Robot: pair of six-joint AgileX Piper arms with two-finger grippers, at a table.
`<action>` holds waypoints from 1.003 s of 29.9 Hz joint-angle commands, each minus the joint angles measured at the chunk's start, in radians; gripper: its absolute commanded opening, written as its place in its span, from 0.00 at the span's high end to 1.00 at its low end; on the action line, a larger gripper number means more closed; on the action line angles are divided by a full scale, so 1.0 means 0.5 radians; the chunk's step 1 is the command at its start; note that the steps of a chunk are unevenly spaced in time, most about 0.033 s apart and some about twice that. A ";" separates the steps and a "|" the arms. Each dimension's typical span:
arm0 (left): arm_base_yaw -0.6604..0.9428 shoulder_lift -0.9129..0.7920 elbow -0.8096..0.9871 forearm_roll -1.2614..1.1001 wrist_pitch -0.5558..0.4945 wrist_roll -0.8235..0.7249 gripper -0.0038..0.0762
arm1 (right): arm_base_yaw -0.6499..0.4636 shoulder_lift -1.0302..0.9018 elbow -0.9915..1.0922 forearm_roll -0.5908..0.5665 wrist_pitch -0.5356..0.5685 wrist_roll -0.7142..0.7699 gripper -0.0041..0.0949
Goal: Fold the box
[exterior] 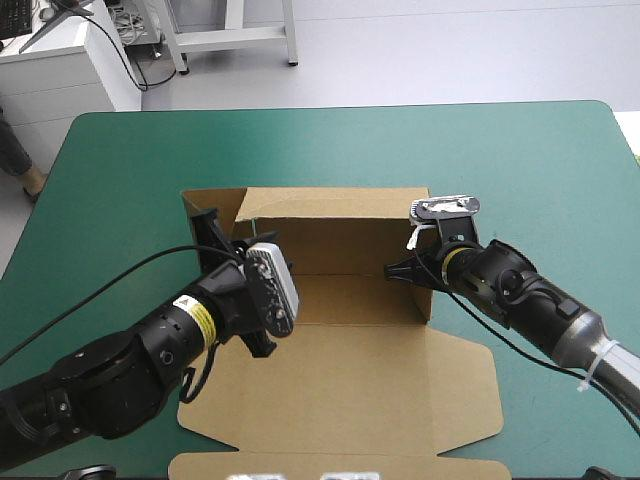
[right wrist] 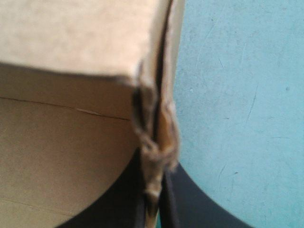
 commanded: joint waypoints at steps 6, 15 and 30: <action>0.107 -0.039 -0.497 0.109 0.261 0.023 0.57 | -0.244 -0.046 -0.371 0.283 0.193 -0.448 0.98; 0.346 -0.039 -0.870 -0.101 0.439 0.201 0.58 | -0.689 0.145 -0.653 0.830 0.520 -1.045 0.98; 1.541 0.143 -0.888 -0.990 0.623 0.440 0.93 | -0.785 0.730 -1.096 0.880 0.754 -1.232 0.98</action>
